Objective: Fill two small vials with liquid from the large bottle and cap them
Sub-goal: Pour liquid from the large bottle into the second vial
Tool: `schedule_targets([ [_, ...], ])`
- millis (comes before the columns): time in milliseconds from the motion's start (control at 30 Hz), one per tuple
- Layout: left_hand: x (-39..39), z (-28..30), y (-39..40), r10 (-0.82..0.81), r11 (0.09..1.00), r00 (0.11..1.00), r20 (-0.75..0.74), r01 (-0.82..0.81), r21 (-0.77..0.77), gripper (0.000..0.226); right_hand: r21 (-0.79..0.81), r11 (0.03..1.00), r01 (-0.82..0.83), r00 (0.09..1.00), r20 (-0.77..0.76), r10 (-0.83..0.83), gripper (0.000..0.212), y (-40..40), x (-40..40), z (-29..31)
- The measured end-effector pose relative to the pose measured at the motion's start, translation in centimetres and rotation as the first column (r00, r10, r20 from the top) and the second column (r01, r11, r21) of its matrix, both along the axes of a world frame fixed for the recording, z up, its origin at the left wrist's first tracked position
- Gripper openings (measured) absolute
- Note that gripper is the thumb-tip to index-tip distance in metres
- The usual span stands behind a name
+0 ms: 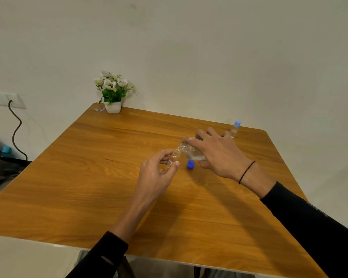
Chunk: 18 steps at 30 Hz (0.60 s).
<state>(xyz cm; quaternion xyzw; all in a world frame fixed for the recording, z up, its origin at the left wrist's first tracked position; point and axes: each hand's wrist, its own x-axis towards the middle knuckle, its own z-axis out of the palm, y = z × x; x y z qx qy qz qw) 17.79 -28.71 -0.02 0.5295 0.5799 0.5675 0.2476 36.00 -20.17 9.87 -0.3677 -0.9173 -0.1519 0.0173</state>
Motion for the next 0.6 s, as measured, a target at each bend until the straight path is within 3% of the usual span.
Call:
schedule_targets([
  [600, 0.01, -0.09, -0.18, 0.001, 1.0, 1.0, 0.012, -0.001, -0.008, 0.033, 0.018, 1.0, -0.002, 1.0, 0.023, 0.002, 0.077, -0.09, -0.19, 0.12],
])
